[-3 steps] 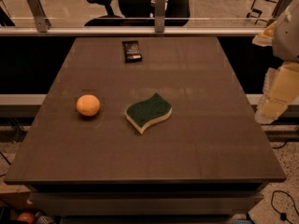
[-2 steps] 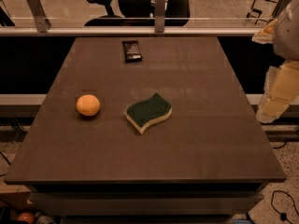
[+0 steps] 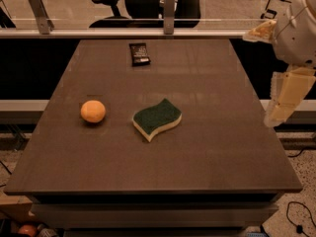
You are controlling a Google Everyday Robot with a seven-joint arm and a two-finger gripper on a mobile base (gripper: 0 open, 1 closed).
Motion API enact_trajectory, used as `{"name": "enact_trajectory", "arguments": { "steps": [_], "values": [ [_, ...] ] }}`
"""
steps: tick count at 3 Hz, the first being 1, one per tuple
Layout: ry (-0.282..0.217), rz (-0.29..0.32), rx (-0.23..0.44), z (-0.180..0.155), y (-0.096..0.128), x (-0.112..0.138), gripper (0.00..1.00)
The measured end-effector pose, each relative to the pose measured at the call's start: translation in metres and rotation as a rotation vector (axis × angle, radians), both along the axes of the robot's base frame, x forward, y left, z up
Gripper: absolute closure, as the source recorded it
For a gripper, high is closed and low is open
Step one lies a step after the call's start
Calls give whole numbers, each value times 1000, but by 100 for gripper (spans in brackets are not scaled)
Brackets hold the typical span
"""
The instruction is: Move sponge near rxbar chocolate
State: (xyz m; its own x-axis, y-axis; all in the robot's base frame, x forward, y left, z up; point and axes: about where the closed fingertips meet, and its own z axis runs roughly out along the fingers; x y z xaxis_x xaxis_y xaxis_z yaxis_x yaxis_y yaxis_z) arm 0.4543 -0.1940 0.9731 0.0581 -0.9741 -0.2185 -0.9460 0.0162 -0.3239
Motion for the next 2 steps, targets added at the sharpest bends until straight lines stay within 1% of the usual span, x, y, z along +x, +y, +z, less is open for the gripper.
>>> {"name": "enact_trajectory", "arguments": {
  "steps": [1,2],
  "values": [
    [-14,151,19,-9,20,9,0],
    [-7,302,13,-15,52,6,0]
  ]
}}
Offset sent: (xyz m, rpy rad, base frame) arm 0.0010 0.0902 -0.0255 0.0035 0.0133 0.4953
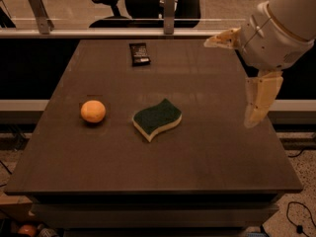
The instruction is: Move sponge near rxbar chocolate
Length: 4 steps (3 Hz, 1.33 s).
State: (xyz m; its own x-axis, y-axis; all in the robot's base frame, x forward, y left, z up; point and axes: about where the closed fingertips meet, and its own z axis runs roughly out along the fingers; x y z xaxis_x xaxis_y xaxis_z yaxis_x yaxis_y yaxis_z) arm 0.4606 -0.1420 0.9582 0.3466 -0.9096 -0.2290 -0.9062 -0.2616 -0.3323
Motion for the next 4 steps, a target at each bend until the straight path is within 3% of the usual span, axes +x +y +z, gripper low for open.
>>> {"name": "enact_trajectory", "arguments": {
  "steps": [1,2,4],
  "values": [
    [18,123,-28,-9,33,-6,0],
    [17,132,-29,-9,35,-6,0],
    [25,53,-125,-18,29,-1,0]
  ]
}}
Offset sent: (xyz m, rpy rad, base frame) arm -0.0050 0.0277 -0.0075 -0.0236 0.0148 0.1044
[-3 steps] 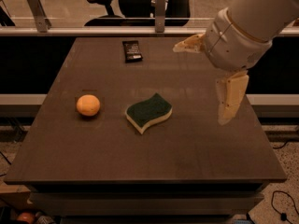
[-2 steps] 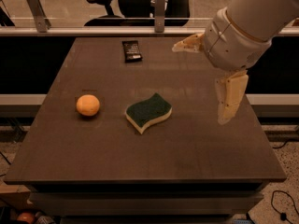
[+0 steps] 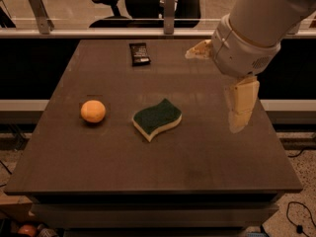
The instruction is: Move sponge near rxbar chocolate
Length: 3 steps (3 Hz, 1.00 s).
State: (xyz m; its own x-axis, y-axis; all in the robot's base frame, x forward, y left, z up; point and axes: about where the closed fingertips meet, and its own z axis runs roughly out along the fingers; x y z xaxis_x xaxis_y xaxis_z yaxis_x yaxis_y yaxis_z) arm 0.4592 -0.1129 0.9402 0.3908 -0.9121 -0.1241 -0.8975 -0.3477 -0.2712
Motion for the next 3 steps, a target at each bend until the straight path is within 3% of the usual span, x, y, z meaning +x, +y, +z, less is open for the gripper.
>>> {"name": "enact_trajectory", "arguments": {
  "steps": [2,3],
  "values": [
    [-26,13,-50,-22,3,15,0],
    [-36,61,-26,-38,14,28,0]
  ]
}}
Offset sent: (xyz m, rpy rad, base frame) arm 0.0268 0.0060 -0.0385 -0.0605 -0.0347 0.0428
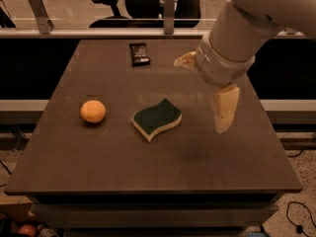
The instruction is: Move sponge near rxbar chocolate
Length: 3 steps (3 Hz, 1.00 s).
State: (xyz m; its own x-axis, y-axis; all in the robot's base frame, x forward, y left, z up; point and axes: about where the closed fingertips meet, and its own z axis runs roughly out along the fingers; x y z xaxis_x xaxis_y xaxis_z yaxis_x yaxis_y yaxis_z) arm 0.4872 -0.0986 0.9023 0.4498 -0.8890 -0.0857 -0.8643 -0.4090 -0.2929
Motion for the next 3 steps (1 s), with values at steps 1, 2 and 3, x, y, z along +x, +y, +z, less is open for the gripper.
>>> {"name": "enact_trajectory", "arguments": {
  "steps": [1,2,3],
  "values": [
    [11,52,32,-16,14,11,0],
    [41,111,51,-29,32,17,0],
    [92,177,58,-43,53,19,0]
  ]
}}
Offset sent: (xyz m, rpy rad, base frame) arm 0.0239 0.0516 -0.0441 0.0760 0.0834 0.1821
